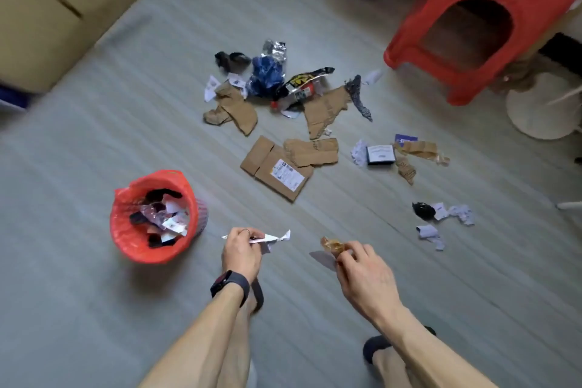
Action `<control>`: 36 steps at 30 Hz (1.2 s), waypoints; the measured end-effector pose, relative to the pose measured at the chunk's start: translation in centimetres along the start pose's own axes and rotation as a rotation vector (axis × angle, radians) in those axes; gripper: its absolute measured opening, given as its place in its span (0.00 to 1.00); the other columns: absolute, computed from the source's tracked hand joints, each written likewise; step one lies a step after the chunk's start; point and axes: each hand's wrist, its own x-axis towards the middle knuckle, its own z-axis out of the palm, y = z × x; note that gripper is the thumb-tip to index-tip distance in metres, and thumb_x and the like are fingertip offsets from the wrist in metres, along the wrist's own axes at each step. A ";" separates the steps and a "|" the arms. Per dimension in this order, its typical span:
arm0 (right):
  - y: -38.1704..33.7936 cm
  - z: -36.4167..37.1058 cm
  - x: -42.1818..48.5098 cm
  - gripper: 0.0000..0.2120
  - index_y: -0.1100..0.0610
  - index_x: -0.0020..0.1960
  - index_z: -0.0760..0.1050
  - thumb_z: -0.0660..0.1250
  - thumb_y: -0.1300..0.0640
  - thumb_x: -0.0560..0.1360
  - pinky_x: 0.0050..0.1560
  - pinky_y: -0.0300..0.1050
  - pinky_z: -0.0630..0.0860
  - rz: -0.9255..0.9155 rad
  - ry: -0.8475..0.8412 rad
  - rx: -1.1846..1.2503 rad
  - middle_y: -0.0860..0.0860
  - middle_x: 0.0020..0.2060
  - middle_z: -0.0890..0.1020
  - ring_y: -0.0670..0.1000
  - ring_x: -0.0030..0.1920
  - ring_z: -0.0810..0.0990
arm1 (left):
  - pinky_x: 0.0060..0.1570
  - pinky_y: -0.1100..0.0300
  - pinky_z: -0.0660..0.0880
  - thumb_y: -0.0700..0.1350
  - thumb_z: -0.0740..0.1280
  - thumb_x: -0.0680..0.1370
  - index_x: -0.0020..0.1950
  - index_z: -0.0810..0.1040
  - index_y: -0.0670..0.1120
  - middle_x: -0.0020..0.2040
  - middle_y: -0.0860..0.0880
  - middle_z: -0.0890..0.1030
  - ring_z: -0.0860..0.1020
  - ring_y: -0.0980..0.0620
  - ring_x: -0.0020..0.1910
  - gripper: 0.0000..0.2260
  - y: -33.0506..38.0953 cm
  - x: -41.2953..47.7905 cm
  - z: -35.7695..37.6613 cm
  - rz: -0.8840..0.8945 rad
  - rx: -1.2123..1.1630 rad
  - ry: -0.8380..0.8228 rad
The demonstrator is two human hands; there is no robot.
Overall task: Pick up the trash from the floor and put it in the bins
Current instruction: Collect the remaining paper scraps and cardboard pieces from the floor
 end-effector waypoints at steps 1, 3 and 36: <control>-2.8 1.2 1.2 0.09 0.55 0.43 0.76 0.63 0.51 0.77 0.31 0.47 0.72 -0.014 -0.069 -0.010 0.50 0.48 0.79 0.56 0.40 0.77 | 0.45 0.67 0.65 0.35 0.67 0.71 0.42 0.82 0.49 0.48 0.51 0.77 0.75 0.52 0.45 0.10 -2.1 1.2 -1.8 -0.006 0.004 -0.008; -10.1 4.2 4.4 0.10 0.55 0.43 0.75 0.62 0.50 0.77 0.30 0.48 0.73 -0.083 -0.198 -0.031 0.51 0.47 0.79 0.57 0.40 0.77 | 0.46 0.68 0.66 0.32 0.66 0.69 0.42 0.83 0.48 0.46 0.50 0.77 0.76 0.51 0.45 0.12 -8.1 4.1 -6.5 -0.060 -0.027 0.040; -27.0 14.2 16.7 0.18 0.54 0.69 0.66 0.57 0.51 0.81 0.54 0.52 0.77 0.135 -0.712 -0.007 0.54 0.64 0.74 0.59 0.60 0.77 | 0.52 0.59 0.76 0.41 0.65 0.74 0.50 0.78 0.54 0.45 0.54 0.81 0.81 0.51 0.50 0.09 -20.2 17.9 -14.9 -0.221 -0.189 -0.380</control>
